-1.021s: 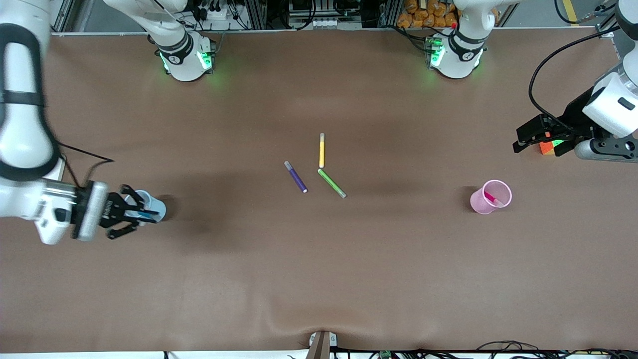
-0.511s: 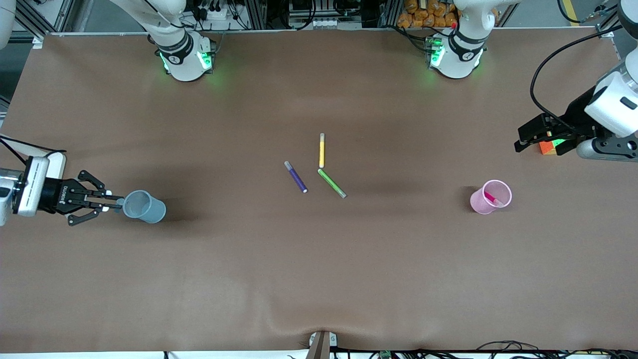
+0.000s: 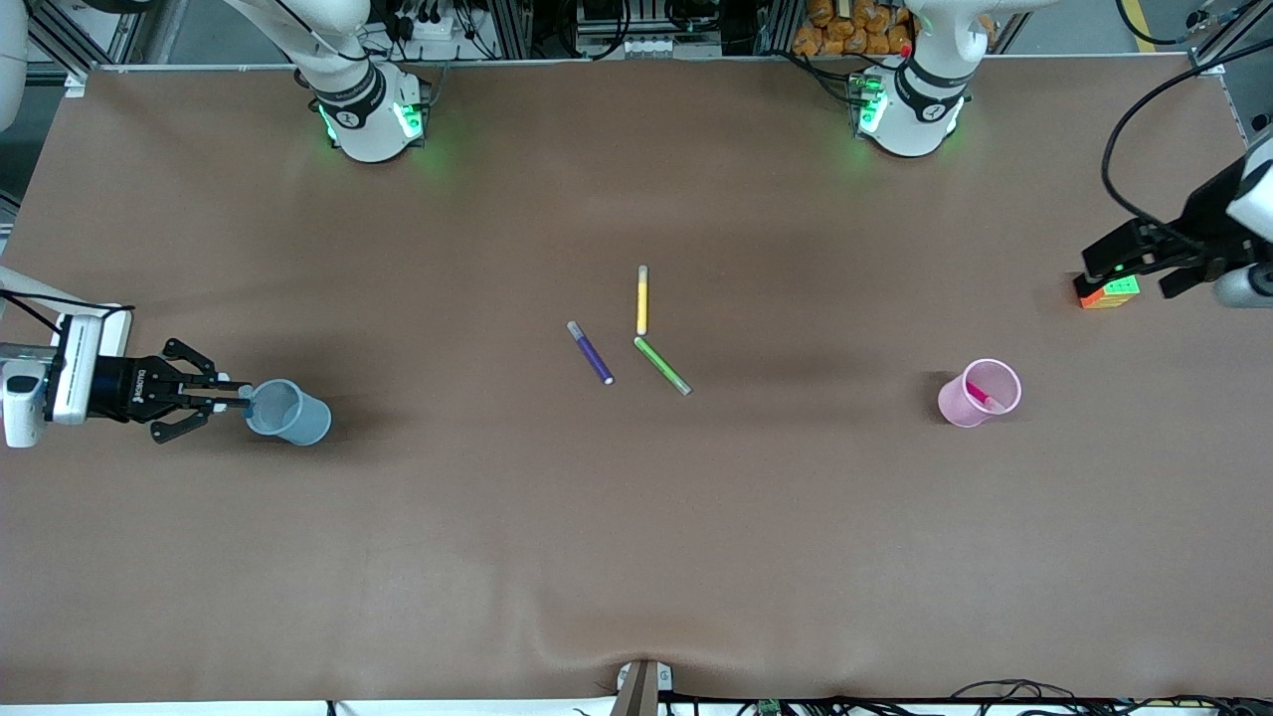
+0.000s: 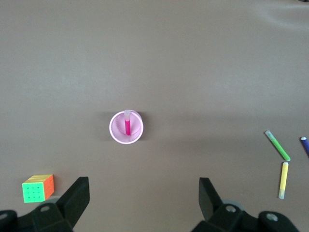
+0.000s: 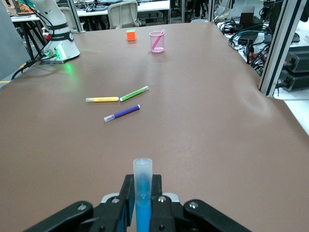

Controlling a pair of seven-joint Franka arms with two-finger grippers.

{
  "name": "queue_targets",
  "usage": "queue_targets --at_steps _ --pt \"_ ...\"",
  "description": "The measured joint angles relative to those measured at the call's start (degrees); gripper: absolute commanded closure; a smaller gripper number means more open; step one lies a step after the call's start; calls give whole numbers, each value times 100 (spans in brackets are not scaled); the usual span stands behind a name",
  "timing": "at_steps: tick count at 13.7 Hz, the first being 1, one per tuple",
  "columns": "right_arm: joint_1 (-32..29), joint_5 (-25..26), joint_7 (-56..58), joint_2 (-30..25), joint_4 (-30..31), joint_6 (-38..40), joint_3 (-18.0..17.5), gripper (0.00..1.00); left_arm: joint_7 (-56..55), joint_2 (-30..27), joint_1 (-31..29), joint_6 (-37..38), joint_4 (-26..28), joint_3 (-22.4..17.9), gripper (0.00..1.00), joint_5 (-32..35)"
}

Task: Place pink and blue markers in matching cups

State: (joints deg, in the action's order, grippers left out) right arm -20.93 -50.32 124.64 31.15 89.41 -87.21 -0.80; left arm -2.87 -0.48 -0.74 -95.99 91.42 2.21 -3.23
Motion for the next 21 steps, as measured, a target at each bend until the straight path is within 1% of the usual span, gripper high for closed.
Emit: queue_targets --at_steps 2,7,8,9,10,13,16,18,21 --pt "-19 148 0 59 3 6 0 100 33 -26 224 125 0 -222 0 4" --pt "-24 405 -2 238 31 7 5 100 33 -25 388 162 8 -363 0 15" --pt "-25 415 -2 280 31 7 6 89 33 -24 424 163 12 -364 0 17" --pt "-26 420 -2 319 31 6 6 18 33 -22 443 164 17 -364 0 19" --pt "-26 421 -2 358 31 6 7 0 33 -18 450 166 21 -364 0 20" --pt "-26 422 -37 408 30 10 7 0 33 15 461 167 23 -364 0 20" --pt "-26 570 -501 379 -9 90 5 0 33 80 471 167 24 -364 0 20" --pt "-26 673 -886 270 -81 108 3 0 33 115 473 167 24 -364 0 20" --pt "-20 907 -1772 -85 -188 144 -18 0 33 122 495 167 15 -362 0 20"
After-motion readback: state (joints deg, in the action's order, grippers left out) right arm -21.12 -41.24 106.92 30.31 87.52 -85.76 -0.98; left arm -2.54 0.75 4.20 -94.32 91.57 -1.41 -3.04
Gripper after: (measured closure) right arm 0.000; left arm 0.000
